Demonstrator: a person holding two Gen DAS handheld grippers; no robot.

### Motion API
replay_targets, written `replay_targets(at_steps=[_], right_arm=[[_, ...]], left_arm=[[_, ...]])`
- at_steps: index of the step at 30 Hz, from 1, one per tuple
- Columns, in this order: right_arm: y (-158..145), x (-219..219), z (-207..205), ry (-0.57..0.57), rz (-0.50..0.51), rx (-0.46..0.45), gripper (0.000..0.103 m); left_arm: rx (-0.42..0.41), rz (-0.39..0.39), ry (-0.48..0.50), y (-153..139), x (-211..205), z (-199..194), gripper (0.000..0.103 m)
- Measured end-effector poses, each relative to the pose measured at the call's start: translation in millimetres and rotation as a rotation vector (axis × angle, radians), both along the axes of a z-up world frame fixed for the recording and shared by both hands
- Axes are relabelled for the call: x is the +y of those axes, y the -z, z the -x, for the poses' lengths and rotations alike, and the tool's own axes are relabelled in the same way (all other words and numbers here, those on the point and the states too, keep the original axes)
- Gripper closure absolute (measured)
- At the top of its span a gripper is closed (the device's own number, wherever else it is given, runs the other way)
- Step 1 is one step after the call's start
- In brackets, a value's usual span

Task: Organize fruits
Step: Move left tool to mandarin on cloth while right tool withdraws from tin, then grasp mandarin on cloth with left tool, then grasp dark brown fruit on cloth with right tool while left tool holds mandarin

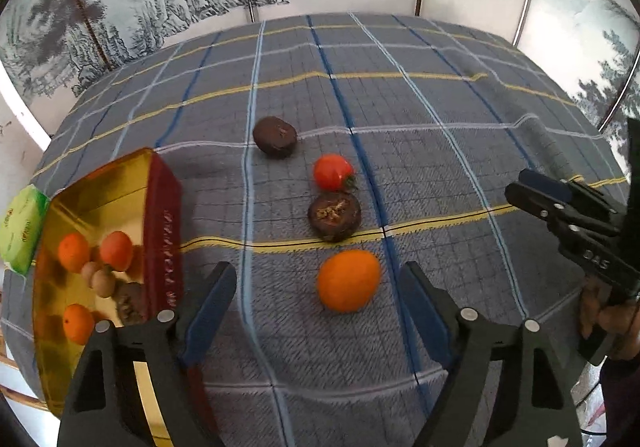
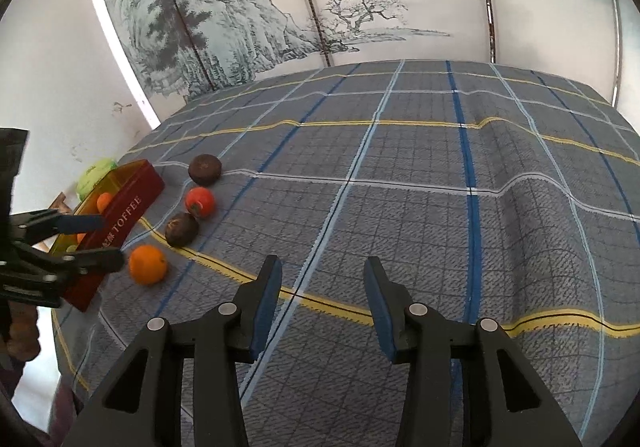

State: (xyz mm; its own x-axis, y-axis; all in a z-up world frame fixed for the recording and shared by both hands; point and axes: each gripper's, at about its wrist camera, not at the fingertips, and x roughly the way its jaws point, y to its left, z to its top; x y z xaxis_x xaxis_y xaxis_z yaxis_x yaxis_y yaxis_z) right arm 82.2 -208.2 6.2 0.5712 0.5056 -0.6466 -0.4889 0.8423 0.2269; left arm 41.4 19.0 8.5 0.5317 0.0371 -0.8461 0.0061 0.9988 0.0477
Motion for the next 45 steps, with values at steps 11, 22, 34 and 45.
replay_targets(at_steps=[11,22,34,45], right_arm=[[0.4,-0.9,0.2,-0.014,-0.015,0.007,0.054],[1.7,0.1,-2.3,-0.011,-0.013,0.016,0.050],[5.2,3.0,-4.6,-0.008,0.004,0.022,0.047],[1.6,34.5,8.7,-0.079,0.014,0.044,0.047]], left_arm=[[0.024,-0.017,-0.005,20.0,-4.2,-10.4,0.024],[0.018,-0.063,0.013,27.6,-11.4,-10.1,0.037],[-0.002,-0.052,0.013,23.3,-16.9,0.4,0.070],[-0.061,-0.073,0.029,-5.0,-22.3,20.3,0.070]])
